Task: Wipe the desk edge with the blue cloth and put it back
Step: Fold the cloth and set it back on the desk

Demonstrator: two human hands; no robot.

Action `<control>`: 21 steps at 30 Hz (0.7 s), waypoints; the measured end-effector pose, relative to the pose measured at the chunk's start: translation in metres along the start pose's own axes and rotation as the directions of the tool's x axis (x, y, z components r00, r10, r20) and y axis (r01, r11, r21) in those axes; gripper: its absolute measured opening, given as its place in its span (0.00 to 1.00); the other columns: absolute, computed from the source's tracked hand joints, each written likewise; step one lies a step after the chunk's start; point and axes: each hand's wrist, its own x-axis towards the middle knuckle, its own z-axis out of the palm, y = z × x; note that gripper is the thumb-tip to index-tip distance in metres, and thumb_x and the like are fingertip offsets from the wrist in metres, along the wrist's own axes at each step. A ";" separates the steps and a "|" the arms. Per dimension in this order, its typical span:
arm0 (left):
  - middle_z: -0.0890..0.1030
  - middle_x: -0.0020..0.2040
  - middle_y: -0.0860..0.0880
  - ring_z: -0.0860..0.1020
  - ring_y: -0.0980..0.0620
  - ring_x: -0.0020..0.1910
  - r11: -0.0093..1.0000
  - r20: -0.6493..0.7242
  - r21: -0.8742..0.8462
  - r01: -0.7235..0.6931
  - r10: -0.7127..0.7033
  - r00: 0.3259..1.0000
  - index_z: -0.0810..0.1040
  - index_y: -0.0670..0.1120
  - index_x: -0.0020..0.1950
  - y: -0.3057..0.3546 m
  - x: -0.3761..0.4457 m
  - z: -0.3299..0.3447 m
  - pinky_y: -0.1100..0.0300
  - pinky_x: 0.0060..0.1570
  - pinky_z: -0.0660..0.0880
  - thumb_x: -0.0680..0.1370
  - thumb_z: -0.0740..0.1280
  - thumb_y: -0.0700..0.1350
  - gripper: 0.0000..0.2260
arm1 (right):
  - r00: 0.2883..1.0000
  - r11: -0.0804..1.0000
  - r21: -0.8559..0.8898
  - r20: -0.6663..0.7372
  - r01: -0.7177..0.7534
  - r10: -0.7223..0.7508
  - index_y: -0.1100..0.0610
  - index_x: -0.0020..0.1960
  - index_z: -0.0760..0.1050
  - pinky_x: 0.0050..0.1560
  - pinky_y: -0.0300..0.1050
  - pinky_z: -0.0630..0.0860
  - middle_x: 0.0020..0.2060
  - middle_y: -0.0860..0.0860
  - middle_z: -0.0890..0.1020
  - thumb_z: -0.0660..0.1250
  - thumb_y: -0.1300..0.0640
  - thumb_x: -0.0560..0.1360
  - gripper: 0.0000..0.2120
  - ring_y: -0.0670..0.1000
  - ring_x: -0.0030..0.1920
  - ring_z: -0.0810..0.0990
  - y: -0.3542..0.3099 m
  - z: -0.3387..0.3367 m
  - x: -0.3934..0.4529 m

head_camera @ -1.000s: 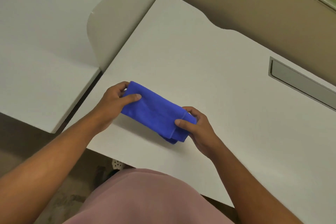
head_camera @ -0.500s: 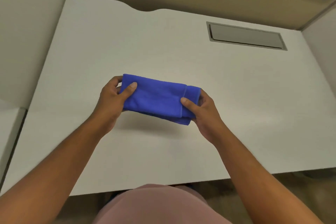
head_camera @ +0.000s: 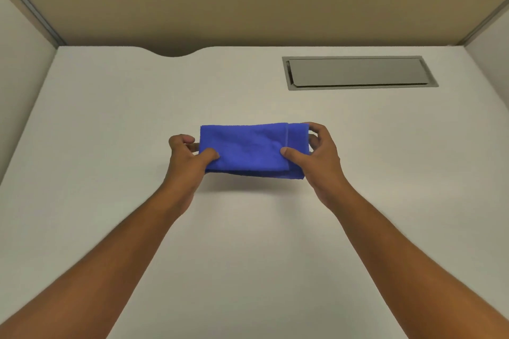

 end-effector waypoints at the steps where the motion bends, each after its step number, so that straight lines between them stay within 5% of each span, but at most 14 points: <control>1: 0.75 0.60 0.53 0.81 0.46 0.60 0.999 -0.016 0.038 -0.015 0.016 1.000 0.65 0.53 0.64 0.005 0.011 0.009 0.45 0.63 0.80 0.69 0.73 0.48 0.27 | 1.000 1.000 -0.012 -0.010 0.012 -0.012 0.42 0.67 0.71 0.38 0.35 0.81 0.62 0.45 0.83 0.81 0.58 0.72 0.30 0.47 0.54 0.87 -0.001 -0.002 0.017; 5: 0.74 0.56 0.62 0.79 0.52 0.51 0.976 -0.102 0.175 -0.133 0.152 0.983 0.68 0.54 0.62 0.024 0.068 0.044 0.56 0.48 0.77 0.77 0.74 0.43 0.20 | 0.994 0.987 -0.131 -0.051 0.088 -0.096 0.40 0.71 0.67 0.38 0.35 0.80 0.62 0.44 0.80 0.80 0.55 0.73 0.33 0.46 0.53 0.85 -0.008 -0.007 0.091; 8: 0.75 0.61 0.55 0.78 0.50 0.48 0.940 -0.124 0.273 -0.206 0.247 0.961 0.69 0.55 0.61 0.045 0.119 0.069 0.58 0.45 0.76 0.79 0.73 0.41 0.18 | 0.976 0.952 -0.245 -0.068 0.184 -0.206 0.45 0.75 0.66 0.44 0.33 0.78 0.63 0.43 0.77 0.79 0.56 0.74 0.34 0.49 0.56 0.83 -0.015 -0.003 0.155; 14: 0.70 0.66 0.52 0.76 0.57 0.45 0.887 -0.191 0.388 -0.250 0.342 0.920 0.75 0.52 0.62 0.091 0.217 0.108 0.66 0.40 0.70 0.80 0.71 0.39 0.15 | 0.947 0.875 -0.388 -0.018 0.290 -0.322 0.56 0.76 0.70 0.72 0.42 0.70 0.73 0.52 0.75 0.77 0.62 0.75 0.32 0.52 0.73 0.73 -0.032 0.015 0.275; 16: 0.70 0.67 0.51 0.75 0.61 0.44 0.876 -0.197 0.414 -0.246 0.350 0.916 0.77 0.51 0.64 0.100 0.244 0.117 0.65 0.42 0.71 0.80 0.71 0.38 0.15 | 0.945 0.859 -0.419 -0.006 0.293 -0.326 0.57 0.75 0.72 0.70 0.37 0.67 0.73 0.54 0.75 0.77 0.63 0.76 0.30 0.53 0.72 0.74 -0.033 0.020 0.304; 21: 0.72 0.69 0.47 0.81 0.43 0.58 0.828 -0.166 0.511 -0.232 0.360 0.918 0.81 0.49 0.64 0.106 0.292 0.126 0.56 0.54 0.76 0.79 0.72 0.39 0.14 | 0.939 0.814 -0.495 0.016 0.305 -0.342 0.60 0.63 0.80 0.69 0.32 0.64 0.70 0.56 0.75 0.75 0.65 0.76 0.16 0.55 0.72 0.74 -0.023 0.031 0.350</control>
